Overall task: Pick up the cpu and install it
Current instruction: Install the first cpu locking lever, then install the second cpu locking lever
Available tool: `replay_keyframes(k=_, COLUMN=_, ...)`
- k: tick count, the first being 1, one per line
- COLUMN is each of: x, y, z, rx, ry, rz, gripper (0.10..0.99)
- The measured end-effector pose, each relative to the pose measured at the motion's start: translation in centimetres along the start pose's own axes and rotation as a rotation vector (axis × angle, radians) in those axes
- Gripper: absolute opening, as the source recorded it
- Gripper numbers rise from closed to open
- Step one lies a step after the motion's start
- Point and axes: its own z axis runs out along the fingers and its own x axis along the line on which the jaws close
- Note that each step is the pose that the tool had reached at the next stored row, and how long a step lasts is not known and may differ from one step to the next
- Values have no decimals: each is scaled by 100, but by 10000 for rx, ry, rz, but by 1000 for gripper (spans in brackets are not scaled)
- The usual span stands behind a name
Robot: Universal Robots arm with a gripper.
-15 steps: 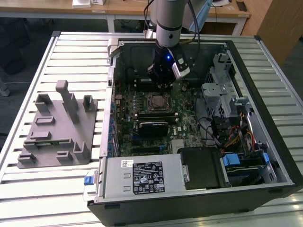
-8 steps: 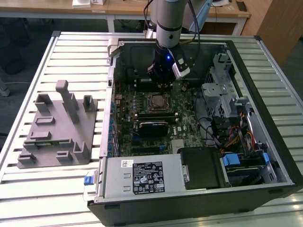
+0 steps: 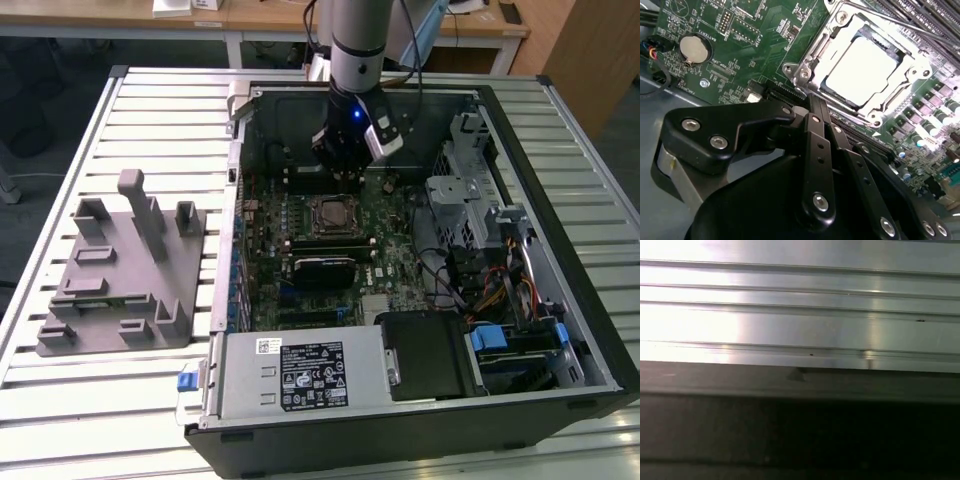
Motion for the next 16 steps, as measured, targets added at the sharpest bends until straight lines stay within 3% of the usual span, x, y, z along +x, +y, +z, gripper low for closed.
replay_keyframes(k=3, x=1, y=-46, z=-1, rx=-7, ry=1, rz=2, gripper=114)
replay_keyframes(k=16, x=-2, y=-81, z=-2, rx=-8, ry=1, rz=3, gripper=114)
